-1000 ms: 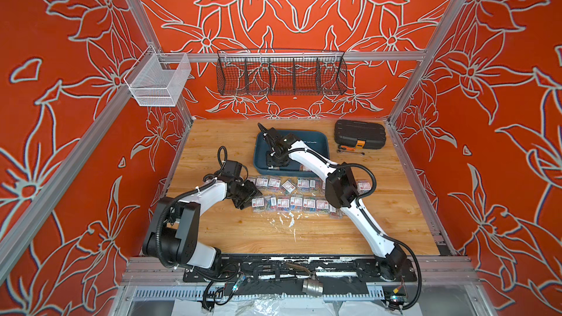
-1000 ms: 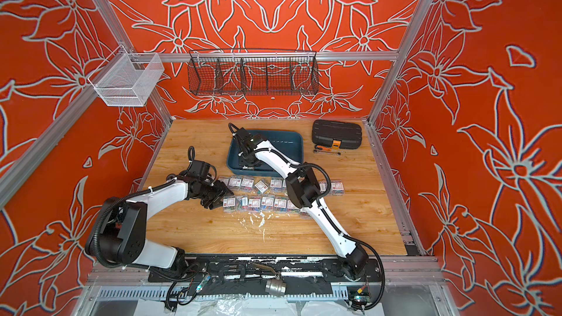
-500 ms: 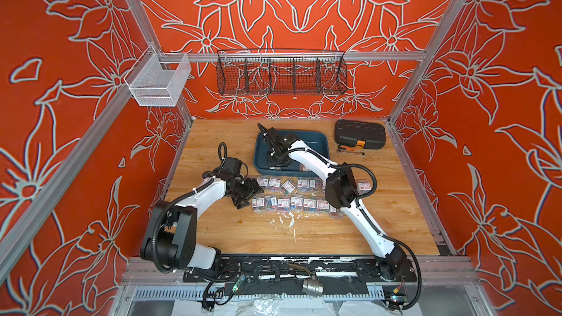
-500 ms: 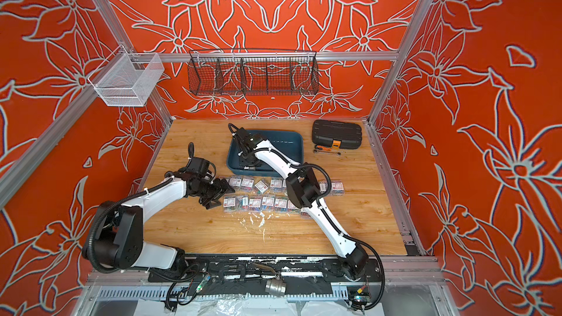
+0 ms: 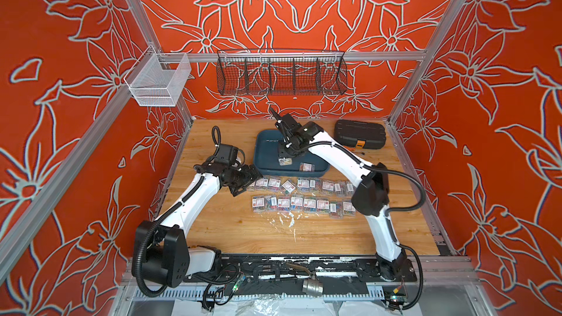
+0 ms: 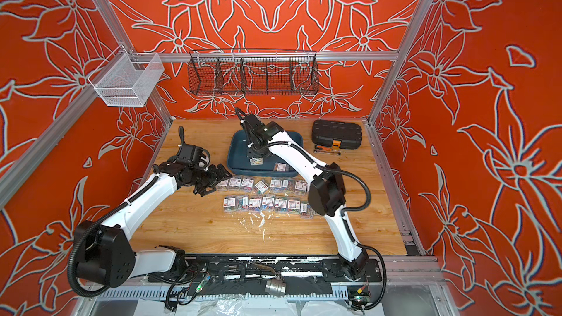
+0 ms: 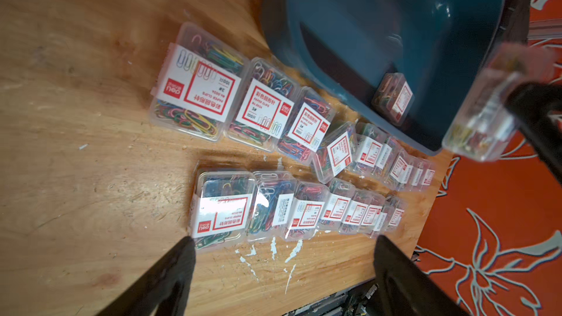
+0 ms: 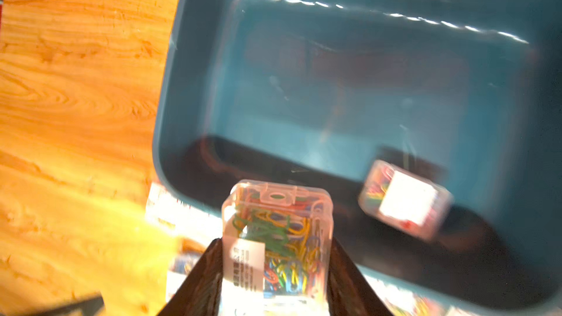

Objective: Take the paper clips out of the storage box
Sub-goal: Pick up the boxed paper clips from the storage box, then place the boxed paper clips at the center of the board.

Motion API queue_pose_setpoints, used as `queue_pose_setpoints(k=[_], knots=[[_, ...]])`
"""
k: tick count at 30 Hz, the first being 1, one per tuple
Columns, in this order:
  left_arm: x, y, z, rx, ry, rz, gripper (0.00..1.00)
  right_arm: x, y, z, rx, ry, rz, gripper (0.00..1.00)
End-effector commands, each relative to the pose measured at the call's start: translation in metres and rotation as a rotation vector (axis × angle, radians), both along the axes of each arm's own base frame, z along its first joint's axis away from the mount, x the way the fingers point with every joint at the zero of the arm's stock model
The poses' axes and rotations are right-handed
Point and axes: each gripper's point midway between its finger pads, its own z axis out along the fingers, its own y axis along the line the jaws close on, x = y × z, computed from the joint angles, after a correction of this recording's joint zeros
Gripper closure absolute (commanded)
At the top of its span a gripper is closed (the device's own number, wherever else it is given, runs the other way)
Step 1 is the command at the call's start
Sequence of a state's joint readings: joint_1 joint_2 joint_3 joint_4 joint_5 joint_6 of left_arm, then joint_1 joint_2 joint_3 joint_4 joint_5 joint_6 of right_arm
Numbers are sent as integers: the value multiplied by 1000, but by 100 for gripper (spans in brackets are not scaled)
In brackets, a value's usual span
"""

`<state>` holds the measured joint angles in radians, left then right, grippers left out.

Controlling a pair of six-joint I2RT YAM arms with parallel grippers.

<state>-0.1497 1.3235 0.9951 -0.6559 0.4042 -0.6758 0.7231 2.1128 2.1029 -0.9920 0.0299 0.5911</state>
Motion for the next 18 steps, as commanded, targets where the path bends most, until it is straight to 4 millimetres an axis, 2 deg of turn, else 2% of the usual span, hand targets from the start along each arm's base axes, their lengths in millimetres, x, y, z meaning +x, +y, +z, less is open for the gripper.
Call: queue_pose_setpoints(k=[1,4,9,18], knots=[[10,-1,7,2,-2,-12,11,-15,-39,-5,-56,3,-38,66],[20,-5,10,-14,-3,-25,12,-33,-72,-5,-80,4,-75,66],[33,-11,11,-35,-2,-39,13,-73,-137,-26,-147,63,-169,68],[47,-16,8,-41,15,-66,14,-136,-236,-57,-256,124,-337,69]])
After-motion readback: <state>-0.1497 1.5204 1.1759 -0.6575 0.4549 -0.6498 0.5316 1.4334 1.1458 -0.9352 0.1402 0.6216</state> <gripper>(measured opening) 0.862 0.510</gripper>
